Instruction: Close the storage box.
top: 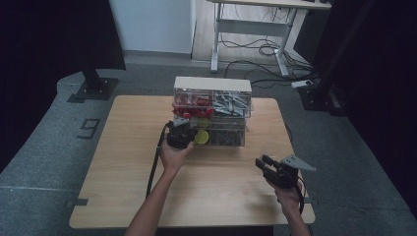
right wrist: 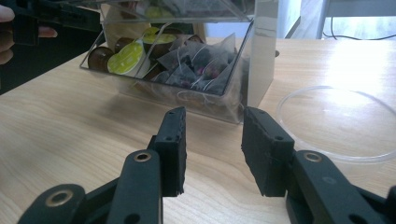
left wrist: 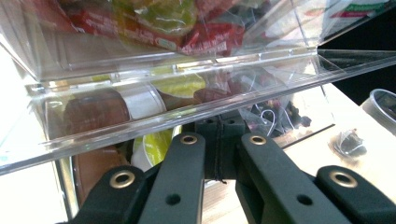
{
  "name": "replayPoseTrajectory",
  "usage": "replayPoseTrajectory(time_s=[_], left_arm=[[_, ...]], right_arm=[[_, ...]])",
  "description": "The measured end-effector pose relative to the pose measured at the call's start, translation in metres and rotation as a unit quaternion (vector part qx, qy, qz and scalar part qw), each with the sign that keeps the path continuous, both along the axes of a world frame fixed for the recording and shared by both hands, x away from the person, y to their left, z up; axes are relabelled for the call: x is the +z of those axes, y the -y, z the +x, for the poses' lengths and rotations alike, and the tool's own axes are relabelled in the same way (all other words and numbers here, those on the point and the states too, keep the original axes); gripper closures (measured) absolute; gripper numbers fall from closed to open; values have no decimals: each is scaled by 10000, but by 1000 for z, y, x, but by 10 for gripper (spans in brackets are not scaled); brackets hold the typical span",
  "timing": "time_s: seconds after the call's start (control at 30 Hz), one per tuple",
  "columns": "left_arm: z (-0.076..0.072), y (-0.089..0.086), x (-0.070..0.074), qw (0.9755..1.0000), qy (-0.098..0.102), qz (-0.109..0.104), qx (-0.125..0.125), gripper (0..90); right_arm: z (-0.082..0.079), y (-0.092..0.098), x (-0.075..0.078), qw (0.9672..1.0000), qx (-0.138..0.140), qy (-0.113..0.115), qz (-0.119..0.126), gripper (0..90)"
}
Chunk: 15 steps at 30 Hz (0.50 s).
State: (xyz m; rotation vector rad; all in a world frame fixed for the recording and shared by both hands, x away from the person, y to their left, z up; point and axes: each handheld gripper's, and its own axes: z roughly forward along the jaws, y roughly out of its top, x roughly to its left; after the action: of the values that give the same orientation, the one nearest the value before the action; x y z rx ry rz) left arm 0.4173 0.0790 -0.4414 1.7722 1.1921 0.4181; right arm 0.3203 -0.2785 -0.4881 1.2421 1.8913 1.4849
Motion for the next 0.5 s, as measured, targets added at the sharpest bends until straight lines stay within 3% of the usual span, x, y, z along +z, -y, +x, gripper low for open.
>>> replayPoseTrajectory(time_s=[0.5], left_arm=[[-8,-6,-14,9999,-114,-47,-27,900]], right_arm=[[-1,-12,-7,9998,88,-81,-148,601]])
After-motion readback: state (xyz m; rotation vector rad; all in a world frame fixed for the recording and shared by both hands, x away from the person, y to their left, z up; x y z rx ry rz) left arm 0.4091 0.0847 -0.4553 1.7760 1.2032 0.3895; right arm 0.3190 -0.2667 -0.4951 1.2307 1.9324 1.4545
